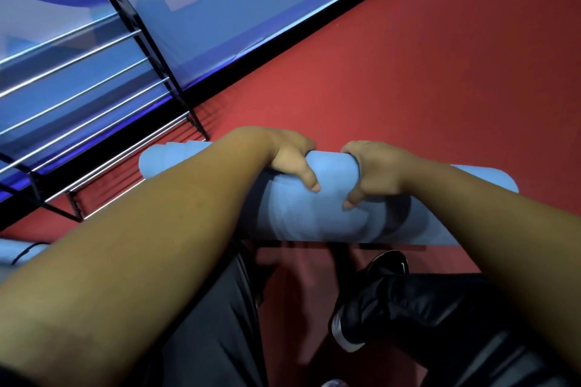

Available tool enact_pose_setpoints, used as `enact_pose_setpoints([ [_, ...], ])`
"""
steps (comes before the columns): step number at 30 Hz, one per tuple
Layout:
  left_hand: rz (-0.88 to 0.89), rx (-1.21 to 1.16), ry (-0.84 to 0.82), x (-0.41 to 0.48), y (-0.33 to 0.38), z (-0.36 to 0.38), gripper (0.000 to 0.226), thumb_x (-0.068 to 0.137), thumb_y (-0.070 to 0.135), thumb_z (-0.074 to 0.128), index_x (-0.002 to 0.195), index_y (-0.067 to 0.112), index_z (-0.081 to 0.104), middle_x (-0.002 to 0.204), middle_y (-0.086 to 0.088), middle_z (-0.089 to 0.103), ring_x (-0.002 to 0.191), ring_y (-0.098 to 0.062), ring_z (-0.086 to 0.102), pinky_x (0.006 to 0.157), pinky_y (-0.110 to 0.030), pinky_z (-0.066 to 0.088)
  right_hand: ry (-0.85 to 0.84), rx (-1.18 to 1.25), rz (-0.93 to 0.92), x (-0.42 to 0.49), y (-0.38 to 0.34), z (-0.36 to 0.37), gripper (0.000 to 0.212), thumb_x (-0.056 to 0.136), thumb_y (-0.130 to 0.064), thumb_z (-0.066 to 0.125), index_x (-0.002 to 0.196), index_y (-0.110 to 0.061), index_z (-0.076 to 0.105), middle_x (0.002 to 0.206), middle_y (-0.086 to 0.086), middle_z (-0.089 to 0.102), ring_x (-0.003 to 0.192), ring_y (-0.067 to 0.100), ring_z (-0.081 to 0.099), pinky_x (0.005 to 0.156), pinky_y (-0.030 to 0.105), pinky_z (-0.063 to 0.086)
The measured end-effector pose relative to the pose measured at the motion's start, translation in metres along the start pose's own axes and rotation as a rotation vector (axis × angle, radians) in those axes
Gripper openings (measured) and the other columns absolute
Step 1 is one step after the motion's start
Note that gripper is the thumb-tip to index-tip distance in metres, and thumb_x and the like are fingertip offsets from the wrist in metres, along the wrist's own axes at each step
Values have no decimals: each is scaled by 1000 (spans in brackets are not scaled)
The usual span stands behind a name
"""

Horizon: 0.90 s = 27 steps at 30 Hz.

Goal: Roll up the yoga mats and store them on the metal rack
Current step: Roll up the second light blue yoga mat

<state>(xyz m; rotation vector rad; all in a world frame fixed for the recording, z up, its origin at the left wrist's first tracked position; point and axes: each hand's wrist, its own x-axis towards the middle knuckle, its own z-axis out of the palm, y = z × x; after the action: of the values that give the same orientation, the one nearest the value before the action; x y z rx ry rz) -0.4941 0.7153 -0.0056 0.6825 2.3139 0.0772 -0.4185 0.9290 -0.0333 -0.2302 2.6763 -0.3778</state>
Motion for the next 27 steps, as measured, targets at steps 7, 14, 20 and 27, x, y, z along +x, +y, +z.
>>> enact_pose_setpoints([
  [7, 84, 439, 107, 7, 24, 13, 120, 48, 86, 86, 142, 25, 42, 132, 1, 53, 118, -28, 55, 100, -47, 50, -60, 178, 61, -2, 8, -1, 77, 51, -61, 99, 115, -36, 66, 105, -13, 73, 96, 14, 69, 89, 39, 60],
  [14, 59, 341, 106, 8, 31, 10, 102, 42, 82, 89, 121, 30, 49, 103, 10, 64, 90, -19, 65, 75, -40, 55, -109, 179, 43, -5, 8, 0, 78, 58, -61, 98, 123, -36, 62, 111, -12, 72, 99, 13, 69, 91, 40, 59],
  [20, 24, 181, 71, 6, 25, 6, 80, 47, 72, 92, 111, 37, 59, 98, 15, 68, 89, -14, 67, 77, -37, 58, -142, 117, 30, -5, 6, -2, 88, 67, -68, 89, 138, -30, 55, 128, -5, 63, 114, 21, 62, 103, 43, 53],
  [27, -45, -41, 49, 5, 8, 1, 75, 43, 67, 96, 106, 37, 69, 101, 15, 74, 92, -15, 72, 89, -41, 63, -97, -171, 35, -2, 4, 0, 126, 69, -82, 79, 166, -28, 20, 154, 4, 40, 140, 36, 42, 116, 51, 39],
])
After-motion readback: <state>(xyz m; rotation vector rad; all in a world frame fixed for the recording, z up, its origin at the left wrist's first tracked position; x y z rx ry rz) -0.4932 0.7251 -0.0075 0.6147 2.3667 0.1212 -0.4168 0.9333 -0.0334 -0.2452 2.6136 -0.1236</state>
